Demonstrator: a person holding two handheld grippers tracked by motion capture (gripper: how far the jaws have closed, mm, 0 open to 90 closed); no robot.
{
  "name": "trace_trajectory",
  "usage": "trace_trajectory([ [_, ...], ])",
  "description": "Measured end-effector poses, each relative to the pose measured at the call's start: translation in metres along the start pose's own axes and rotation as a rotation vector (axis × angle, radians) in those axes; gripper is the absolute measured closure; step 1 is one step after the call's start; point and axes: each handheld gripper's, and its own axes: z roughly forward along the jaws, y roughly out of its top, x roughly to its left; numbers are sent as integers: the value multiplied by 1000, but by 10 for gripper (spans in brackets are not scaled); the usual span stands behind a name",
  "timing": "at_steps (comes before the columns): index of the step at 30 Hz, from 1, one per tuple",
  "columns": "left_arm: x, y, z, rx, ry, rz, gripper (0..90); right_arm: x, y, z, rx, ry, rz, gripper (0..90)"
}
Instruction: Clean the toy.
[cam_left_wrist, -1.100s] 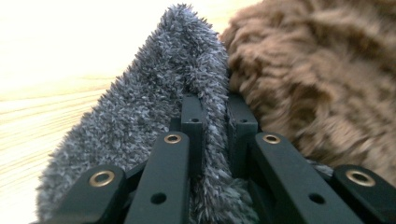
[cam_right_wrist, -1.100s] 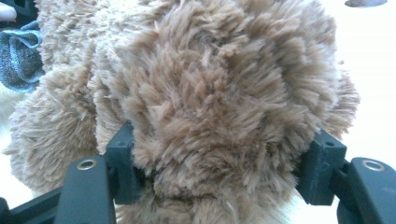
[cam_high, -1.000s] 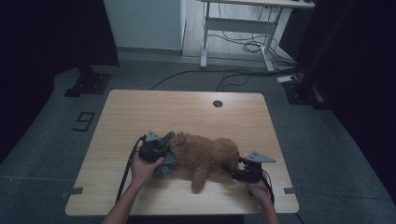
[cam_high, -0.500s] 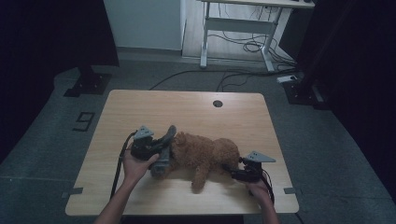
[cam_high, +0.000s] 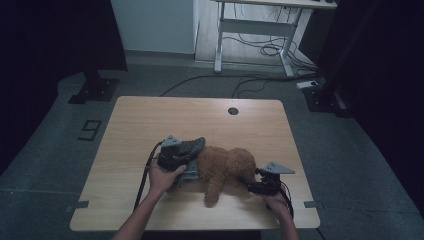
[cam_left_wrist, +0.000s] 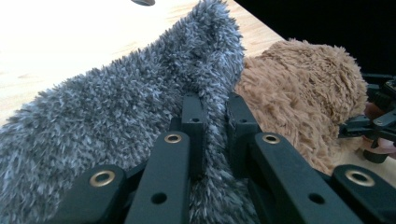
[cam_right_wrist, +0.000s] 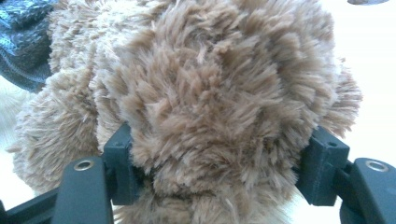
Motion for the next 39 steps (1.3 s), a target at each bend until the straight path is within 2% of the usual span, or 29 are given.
trace_trajectory([
  [3, -3, -5, -5, 5, 59, 42, 808, 1, 0, 0, 2, -5, -9, 304],
  [7, 8, -12, -11, 18, 112, 16, 808, 1, 0, 0, 3, -6, -3, 304],
  [9, 16, -17, -11, 42, 136, -4, 808, 1, 0, 0, 2, -4, 0, 303],
  [10, 23, -23, -9, 77, 151, -14, 808, 0, -1, 0, 2, -3, 1, 303],
  [11, 28, -29, -7, 87, 136, -26, 807, -1, -1, 0, 6, -1, 7, 303],
  [12, 32, -35, -7, 61, 104, -43, 807, -2, -1, -1, 10, 1, 8, 303],
  [13, 33, -38, -9, 48, 93, -54, 807, -2, -2, -1, 9, 3, 8, 303],
  [18, 32, -43, -13, 76, 130, -9, 807, -1, -2, -1, 10, 0, 7, 303],
  [24, 48, -52, -22, 108, 157, -56, 806, -1, -2, -1, 11, 1, 4, 304],
  [26, 50, -51, -28, 91, 152, -69, 806, -1, -2, -1, 13, 2, 5, 305],
  [27, 50, -47, -34, 64, 141, -77, 806, -1, -1, -1, 12, 3, 5, 307],
  [29, 45, -38, -42, 21, 124, -69, 805, 0, -1, 1, 8, 3, 0, 312],
  [31, 32, -23, -49, -24, 101, -39, 805, 2, 0, 3, 8, 3, -8, 314],
  [32, 20, -11, -53, -50, 84, -4, 805, 3, 0, 4, 9, 0, -12, 315],
  [34, 3, 4, -53, -81, 59, 34, 804, 7, 1, 7, 8, -3, -25, 316],
  [36, -18, 18, -49, -96, 26, 79, 804, 8, 1, 9, 9, -3, -34, 315],
  [39, -46, 36, -29, -80, -10, 136, 803, 10, 1, 10, 8, -8, -39, 315],
])
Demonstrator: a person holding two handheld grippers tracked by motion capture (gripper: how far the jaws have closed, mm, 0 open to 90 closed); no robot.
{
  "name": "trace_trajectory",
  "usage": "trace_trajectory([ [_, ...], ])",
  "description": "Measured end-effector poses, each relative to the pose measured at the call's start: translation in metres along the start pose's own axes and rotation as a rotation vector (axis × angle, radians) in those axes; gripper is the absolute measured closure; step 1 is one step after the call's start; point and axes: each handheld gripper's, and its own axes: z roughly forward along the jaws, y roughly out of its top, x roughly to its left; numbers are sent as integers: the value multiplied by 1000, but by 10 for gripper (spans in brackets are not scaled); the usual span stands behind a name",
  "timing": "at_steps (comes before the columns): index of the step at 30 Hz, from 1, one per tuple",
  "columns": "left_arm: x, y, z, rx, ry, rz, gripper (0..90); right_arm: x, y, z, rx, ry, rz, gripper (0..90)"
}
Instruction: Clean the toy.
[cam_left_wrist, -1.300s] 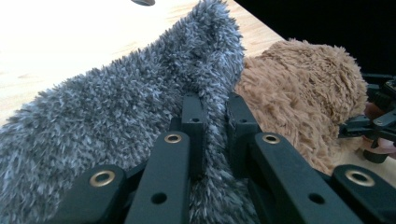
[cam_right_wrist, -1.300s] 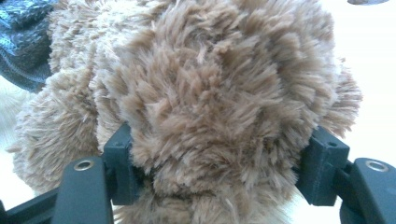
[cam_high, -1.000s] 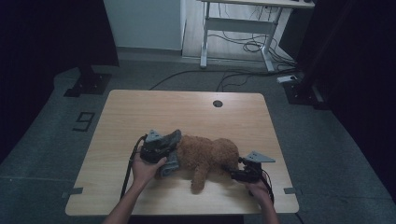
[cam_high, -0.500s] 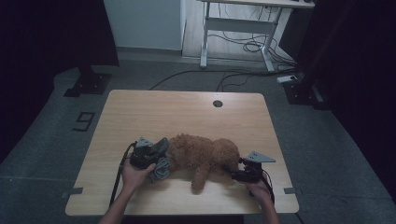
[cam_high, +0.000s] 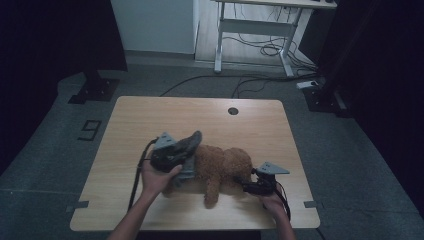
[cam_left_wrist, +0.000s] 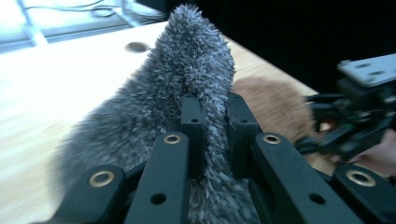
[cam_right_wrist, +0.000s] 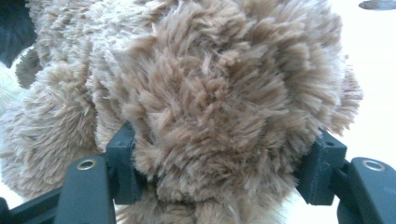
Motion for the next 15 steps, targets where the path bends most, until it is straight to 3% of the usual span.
trace_trajectory([
  [2, -14, 8, 20, 27, -14, 30, 803, 0, 0, 0, -2, 0, -2, 313],
  [4, -24, 11, 41, 54, -34, 35, 803, 0, 0, 0, -1, 2, 0, 312],
  [7, -33, 4, 73, 104, -60, 22, 803, -1, 0, 0, -4, 3, -5, 312],
  [9, -37, -6, 91, 164, -36, 46, 803, -1, 0, 0, -1, 4, -5, 312],
  [11, -36, -14, 97, 149, -26, 39, 803, -1, -1, 0, 5, -2, -10, 312],
  [13, -32, -14, 93, 144, -32, 19, 804, -2, -2, 1, 5, -2, -6, 313],
  [15, -30, -14, 86, 141, -9, 36, 803, -1, -1, 1, 2, -2, -9, 314],
])
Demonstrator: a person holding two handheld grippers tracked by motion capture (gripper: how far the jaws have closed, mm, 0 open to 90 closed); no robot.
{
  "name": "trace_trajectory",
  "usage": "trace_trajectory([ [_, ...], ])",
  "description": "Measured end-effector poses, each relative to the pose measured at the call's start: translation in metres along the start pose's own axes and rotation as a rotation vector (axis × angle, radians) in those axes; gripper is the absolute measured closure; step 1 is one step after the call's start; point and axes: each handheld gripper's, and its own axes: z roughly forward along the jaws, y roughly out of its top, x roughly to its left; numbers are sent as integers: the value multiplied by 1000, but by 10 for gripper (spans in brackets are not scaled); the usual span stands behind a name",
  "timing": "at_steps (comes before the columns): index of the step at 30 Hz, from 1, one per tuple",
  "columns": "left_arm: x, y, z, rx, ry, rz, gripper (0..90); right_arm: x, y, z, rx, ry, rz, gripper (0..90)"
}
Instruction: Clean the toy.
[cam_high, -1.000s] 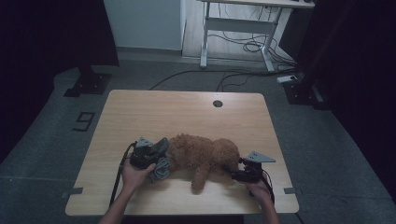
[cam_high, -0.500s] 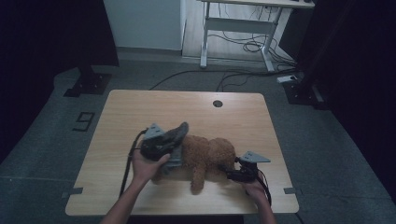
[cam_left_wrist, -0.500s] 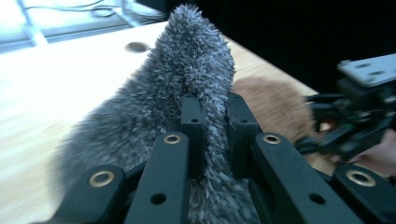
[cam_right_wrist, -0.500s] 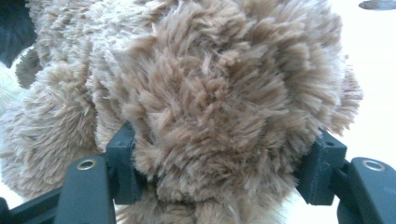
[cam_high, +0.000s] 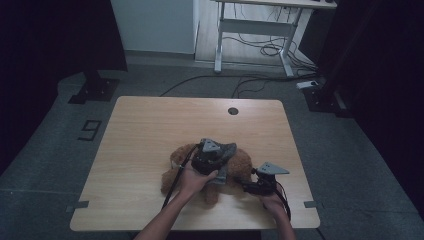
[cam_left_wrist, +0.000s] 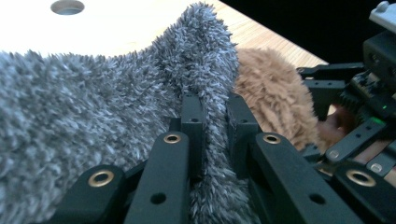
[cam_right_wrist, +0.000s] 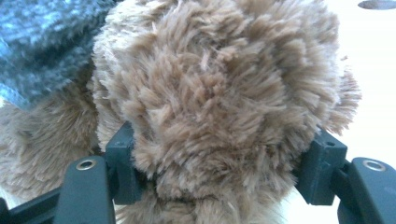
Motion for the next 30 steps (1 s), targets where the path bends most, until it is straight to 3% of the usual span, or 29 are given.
trace_trajectory([
  [2, 3, -2, -9, -9, 30, 15, 804, 1, 0, 0, -1, 1, 3, 315],
  [6, 18, -11, -31, -41, 66, -3, 804, -1, -1, -1, -2, 7, 9, 315],
  [12, 42, -28, -60, -78, 107, -58, 805, -1, -1, -1, -5, 9, 16, 315],
  [21, 69, -50, -80, -79, 173, -110, 805, -1, -1, -1, -11, 12, 26, 315],
  [23, 79, -62, -85, -63, 205, -154, 806, -1, -2, -1, -8, 12, 28, 315],
  [25, 86, -77, -85, -34, 193, -176, 806, -3, -3, -1, -5, 14, 30, 315],
  [27, 89, -85, -87, -45, 164, -193, 805, -5, -3, -2, -4, 21, 36, 315],
  [30, 85, -76, -95, -80, 152, -187, 804, -4, -3, -1, -6, 20, 37, 315],
])
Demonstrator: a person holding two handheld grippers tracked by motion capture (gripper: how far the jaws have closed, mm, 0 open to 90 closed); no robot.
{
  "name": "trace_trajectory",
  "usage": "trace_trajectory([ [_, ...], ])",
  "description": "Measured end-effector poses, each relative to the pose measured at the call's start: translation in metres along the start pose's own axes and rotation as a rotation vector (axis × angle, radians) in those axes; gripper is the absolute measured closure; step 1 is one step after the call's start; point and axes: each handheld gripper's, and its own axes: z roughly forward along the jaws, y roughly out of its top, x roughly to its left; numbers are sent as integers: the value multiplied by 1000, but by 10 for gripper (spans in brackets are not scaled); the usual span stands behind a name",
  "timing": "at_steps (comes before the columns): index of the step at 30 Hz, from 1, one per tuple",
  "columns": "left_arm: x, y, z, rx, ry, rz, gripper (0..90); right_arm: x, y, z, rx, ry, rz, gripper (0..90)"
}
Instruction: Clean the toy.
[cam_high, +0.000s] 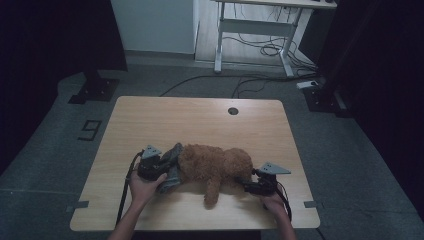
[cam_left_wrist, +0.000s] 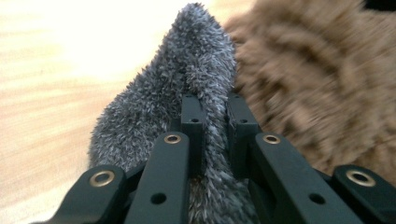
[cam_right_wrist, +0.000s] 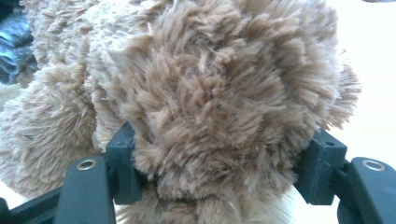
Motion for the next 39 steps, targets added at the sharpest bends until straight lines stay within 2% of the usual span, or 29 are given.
trace_trajectory([
  [4, -24, 28, -12, -77, -33, 56, 804, 1, 0, 1, -5, -4, -1, 316],
  [8, -59, 53, -6, -92, -79, 123, 804, 4, 1, 3, -9, -11, -4, 316],
  [11, -82, 65, 12, -71, -114, 158, 804, 7, 3, 6, -8, -20, -7, 316],
  [14, -109, 73, 41, -23, -149, 194, 803, 9, 4, 8, -8, -25, -4, 315],
  [18, -137, 75, 75, 41, -176, 234, 803, 9, 4, 9, -11, -21, -3, 313],
  [20, -146, 71, 90, 77, -181, 244, 802, 9, 4, 8, -12, -18, 0, 313],
  [22, -147, 65, 99, 91, -177, 241, 802, 9, 4, 8, -12, -18, 3, 313],
  [25, -142, 61, 101, 81, -193, 207, 804, 7, 3, 8, -7, -7, 5, 314],
  [29, -138, 60, 97, 86, -179, 217, 804, 8, 3, 9, -9, -7, -3, 316],
  [34, -122, 57, 90, 91, -144, 195, 803, 7, 3, 8, -5, -4, 11, 315],
  [37, -111, 56, 85, 87, -142, 165, 803, 6, 3, 9, -12, -1, 12, 313],
  [39, -105, 54, 81, 83, -139, 163, 803, 6, 3, 9, -15, 1, 12, 311],
])
